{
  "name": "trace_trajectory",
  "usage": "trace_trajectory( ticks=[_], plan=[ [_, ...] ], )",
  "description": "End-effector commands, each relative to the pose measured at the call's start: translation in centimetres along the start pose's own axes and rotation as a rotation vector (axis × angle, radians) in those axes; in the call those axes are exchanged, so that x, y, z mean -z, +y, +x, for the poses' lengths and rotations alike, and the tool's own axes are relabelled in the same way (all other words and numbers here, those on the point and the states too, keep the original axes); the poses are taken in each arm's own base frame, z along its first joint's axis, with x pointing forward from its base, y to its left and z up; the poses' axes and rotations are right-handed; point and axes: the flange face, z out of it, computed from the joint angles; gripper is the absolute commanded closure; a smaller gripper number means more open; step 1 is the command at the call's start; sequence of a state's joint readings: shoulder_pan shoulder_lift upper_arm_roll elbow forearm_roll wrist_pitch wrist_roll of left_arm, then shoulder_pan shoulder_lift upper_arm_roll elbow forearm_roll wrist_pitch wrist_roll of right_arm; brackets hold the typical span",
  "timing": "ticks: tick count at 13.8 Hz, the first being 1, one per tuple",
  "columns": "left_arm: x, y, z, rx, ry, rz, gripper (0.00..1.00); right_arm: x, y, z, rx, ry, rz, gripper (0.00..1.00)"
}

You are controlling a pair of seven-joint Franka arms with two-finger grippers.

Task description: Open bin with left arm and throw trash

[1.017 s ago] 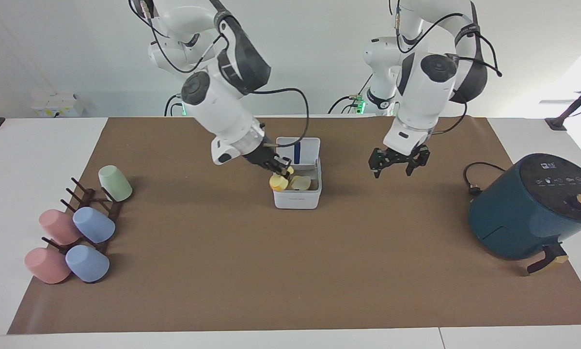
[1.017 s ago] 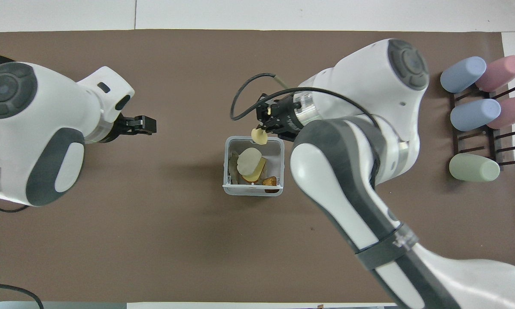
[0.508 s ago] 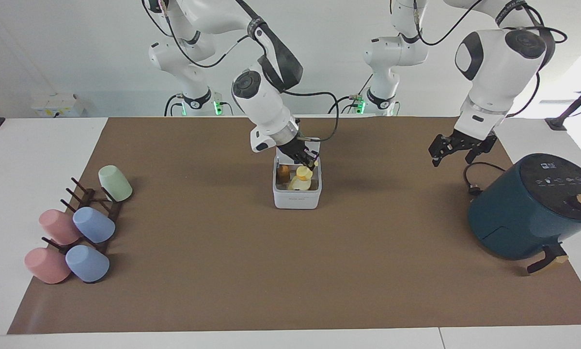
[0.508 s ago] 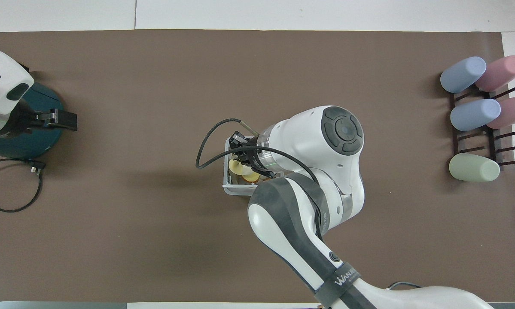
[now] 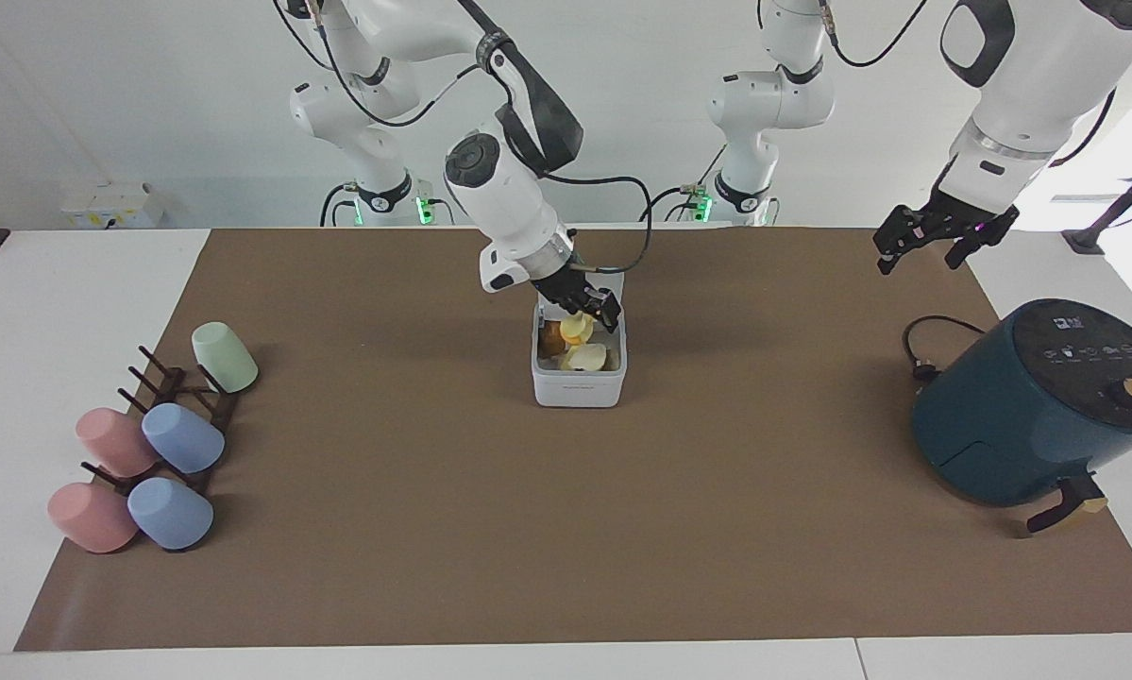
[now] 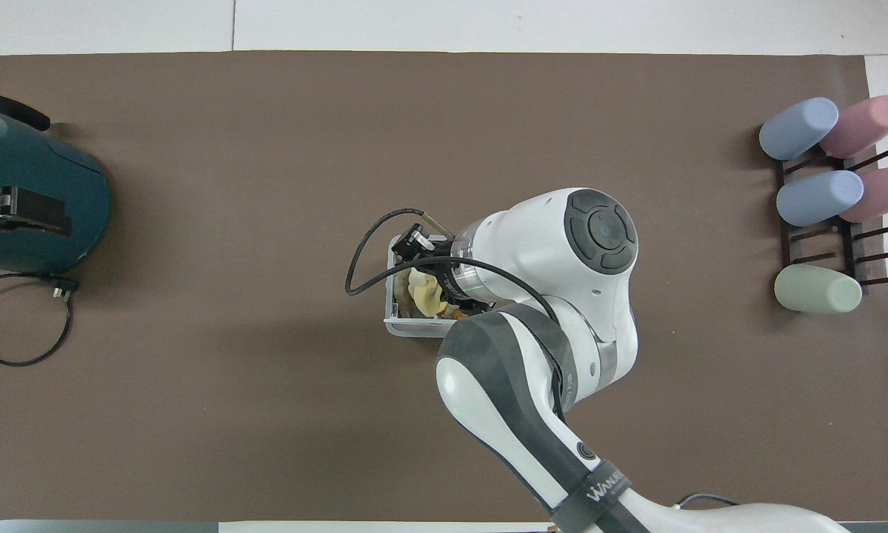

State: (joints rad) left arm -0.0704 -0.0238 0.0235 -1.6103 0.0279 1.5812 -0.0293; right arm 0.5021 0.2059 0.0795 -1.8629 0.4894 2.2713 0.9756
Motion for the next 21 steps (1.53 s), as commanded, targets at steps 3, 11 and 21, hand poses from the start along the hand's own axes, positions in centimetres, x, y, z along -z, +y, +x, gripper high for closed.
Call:
trace_trajectory(
  ticks=[3,11,21],
  plan=[
    [0.5,-0.6,-0.3,-0.013,-0.023,-0.019,0.00,1.0,0.1,0.4,-0.007,0.008,0.016,0.00],
    [-0.3,-1.6,-0.8,0.011,-0.028,-0.048,0.00,8.8,-2.0,2.9,0.306,0.182,-0.206,0.00],
    [-0.2,-1.3,-0.7,0.005,-0.020,-0.053,0.00,28.9,12.6,12.9,0.644,0.073,-0.515,0.00]
  ],
)
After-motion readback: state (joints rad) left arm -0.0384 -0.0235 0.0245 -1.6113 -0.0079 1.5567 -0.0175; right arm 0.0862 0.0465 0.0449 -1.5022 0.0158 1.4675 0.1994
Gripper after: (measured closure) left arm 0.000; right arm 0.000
